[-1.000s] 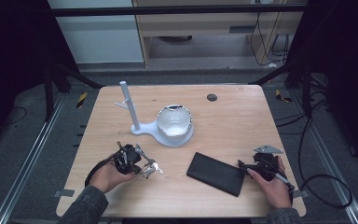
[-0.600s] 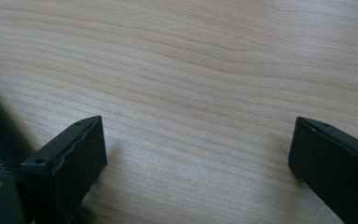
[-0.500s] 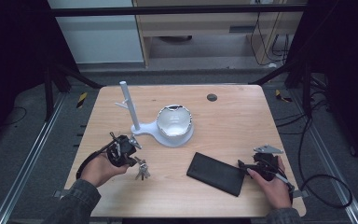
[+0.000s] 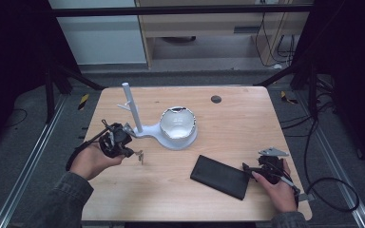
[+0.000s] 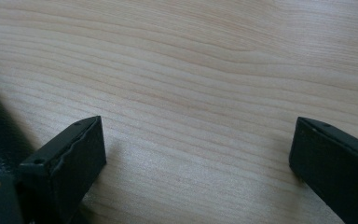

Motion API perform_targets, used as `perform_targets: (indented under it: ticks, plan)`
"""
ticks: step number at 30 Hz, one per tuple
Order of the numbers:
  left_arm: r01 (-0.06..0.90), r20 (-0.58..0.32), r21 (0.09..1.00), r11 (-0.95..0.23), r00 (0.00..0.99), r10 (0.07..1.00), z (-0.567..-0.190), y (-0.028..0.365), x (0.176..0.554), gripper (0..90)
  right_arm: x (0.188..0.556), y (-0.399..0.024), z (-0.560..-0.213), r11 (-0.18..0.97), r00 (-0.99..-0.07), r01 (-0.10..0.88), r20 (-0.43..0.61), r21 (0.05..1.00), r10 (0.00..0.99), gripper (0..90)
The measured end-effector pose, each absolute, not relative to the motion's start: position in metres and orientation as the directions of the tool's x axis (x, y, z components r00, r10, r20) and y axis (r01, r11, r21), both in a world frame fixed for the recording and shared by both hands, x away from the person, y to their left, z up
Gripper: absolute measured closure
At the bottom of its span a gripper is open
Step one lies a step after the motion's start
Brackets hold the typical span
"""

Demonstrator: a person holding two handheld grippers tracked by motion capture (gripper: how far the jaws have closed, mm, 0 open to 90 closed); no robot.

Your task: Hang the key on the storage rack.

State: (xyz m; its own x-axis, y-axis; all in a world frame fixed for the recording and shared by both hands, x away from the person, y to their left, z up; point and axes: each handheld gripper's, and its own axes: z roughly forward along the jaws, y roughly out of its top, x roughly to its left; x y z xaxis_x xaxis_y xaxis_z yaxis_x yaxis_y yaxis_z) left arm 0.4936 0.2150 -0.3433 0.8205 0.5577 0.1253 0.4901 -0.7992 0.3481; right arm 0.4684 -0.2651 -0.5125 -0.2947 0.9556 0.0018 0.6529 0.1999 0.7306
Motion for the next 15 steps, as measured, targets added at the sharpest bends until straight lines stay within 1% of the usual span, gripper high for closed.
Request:
perform_targets:
  ticks: [7,15]
  plan:
    - [0.506,0.136,0.378,-0.775,0.798,0.587,-0.317,0.225,0.500,90.0,0.468,-0.265,-0.513,0.200,-0.294,0.653,0.001,0.731,0.956,3.8]
    - [0.515,0.133,0.386,-0.766,0.791,0.598,-0.304,0.230,0.506,90.0,0.469,-0.265,-0.512,0.202,-0.296,0.653,0.001,0.730,0.955,3.6]
